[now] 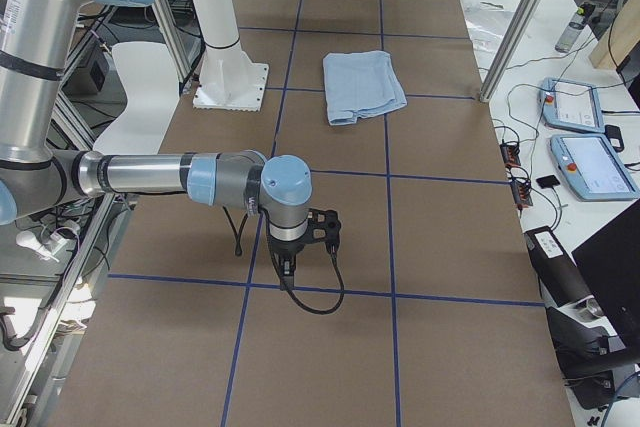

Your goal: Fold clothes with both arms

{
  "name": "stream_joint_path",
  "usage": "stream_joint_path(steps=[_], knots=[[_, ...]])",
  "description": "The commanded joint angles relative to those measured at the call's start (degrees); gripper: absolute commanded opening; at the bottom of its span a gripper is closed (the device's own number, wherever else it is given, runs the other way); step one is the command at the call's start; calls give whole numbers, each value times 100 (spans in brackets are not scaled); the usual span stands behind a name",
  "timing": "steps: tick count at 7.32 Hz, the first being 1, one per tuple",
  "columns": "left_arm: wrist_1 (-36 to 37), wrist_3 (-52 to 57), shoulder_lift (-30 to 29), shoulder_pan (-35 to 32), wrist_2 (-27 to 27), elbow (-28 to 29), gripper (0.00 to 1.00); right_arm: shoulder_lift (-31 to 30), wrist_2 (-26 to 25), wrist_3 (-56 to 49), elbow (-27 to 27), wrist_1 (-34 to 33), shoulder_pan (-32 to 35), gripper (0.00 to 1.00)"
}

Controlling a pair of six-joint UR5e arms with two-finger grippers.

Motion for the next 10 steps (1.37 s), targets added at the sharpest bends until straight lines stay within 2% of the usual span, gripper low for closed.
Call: stream_joint_path(steps=[1,2,3,10], knots=[[493,27,38,-17,-110,-254,100,0,-12,16,-57,0,0,100],[495,18,39,-9,-703,-211,100,0,-12,16,-57,0,0,100],[469,-26,-31,0,-909,-228,100,9,-12,16,-57,0,0,100],[284,9,30,0,-946,-254,100,27,-21,8,-58,9,0,100]])
